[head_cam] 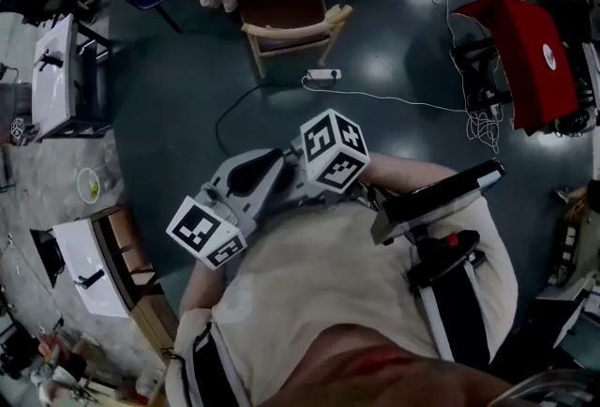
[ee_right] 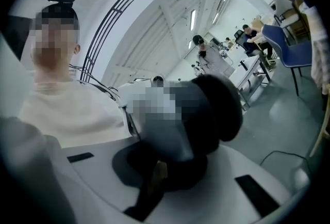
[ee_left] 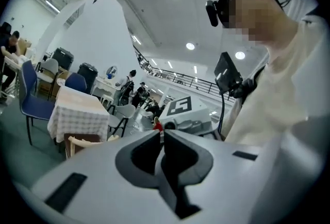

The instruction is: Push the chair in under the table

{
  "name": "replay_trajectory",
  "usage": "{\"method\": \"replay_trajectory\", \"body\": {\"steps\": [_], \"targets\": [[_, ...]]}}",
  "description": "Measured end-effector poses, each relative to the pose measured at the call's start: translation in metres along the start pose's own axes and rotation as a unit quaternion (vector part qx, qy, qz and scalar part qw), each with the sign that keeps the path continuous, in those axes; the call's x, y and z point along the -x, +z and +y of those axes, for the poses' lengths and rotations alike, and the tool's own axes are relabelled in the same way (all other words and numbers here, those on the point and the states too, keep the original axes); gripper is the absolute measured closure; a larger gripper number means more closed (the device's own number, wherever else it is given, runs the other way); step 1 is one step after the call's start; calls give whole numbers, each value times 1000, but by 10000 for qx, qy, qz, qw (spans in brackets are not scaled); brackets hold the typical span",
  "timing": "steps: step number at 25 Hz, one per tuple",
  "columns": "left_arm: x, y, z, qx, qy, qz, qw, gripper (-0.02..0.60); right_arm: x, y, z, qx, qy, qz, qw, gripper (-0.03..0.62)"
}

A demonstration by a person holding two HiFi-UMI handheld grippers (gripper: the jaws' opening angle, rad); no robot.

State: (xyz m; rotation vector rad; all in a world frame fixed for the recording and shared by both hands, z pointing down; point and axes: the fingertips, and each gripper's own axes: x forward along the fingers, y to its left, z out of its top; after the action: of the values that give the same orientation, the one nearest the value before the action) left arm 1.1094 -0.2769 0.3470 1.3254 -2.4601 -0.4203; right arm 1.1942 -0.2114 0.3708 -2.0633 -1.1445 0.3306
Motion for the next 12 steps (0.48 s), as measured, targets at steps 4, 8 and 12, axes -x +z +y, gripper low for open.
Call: {"method": "replay_trajectory", "body": {"steps": [4,8,12], "targets": [[-21,11,13,-91,273,-42,9996,575,24,6,-7,184,272,236,9992,583],[-34,22,22,-90,574,-151,9982,575,41,11,-10,305,544,619,9961,583],[-53,35,24,-347,872,-227,9953,575,65,13,-7,646,820,953,9900,583]]}}
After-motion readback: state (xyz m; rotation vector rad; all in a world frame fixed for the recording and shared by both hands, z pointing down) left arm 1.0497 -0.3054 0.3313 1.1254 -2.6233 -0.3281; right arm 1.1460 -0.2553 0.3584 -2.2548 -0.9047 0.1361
